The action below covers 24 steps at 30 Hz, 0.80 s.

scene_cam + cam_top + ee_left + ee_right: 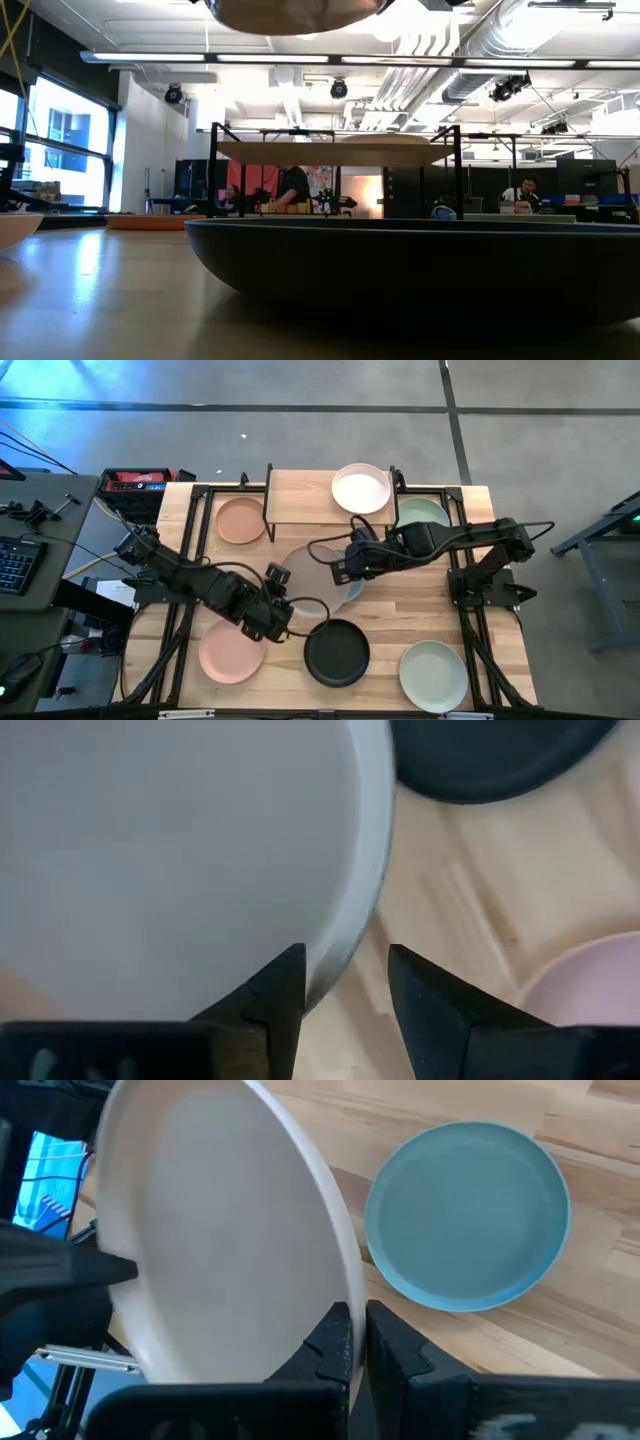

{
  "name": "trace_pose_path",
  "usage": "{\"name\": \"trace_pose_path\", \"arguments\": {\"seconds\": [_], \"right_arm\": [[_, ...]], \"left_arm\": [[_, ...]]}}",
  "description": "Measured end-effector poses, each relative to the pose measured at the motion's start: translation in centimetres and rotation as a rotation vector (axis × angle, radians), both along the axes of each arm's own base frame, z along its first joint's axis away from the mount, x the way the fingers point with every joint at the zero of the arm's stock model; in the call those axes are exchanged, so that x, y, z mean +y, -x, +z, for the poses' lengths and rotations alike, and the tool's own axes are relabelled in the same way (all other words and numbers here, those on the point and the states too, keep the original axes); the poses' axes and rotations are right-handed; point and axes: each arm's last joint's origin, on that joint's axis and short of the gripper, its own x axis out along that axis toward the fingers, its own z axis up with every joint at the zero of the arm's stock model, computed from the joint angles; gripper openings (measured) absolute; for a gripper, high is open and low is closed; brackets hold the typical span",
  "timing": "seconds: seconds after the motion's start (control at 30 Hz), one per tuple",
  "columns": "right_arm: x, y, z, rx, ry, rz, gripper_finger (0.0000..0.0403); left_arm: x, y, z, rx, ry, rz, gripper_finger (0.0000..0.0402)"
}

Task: Place and stack plates onto a shelf
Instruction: Stack the light brown plate on top of the other white plate on the shelf

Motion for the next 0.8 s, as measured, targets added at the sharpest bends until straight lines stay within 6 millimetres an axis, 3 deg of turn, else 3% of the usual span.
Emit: {"name": "trace_pose_path", "arguments": {"seconds": [0.43,0.63,0.8], "right_arm": [[0.4,-0.1,0.0,-0.016,-0.004,0.005,0.0000],[0.0,-0.1,-0.1,0.001,0.006,-0.011,0.0000],[-0.4,-0.1,-0.1,0.008,0.009,-0.017,0.0000]], "left_arm": [[-0.1,0.0,0.0,0.001,-0.040,-0.040,0.0134],[-1.2,0.5,0.0,-0.003,-0.023,-0.070,0.0134],[-1.5,0.7,0.1,-0.034,-0.105,-0.078,0.0134]]}}
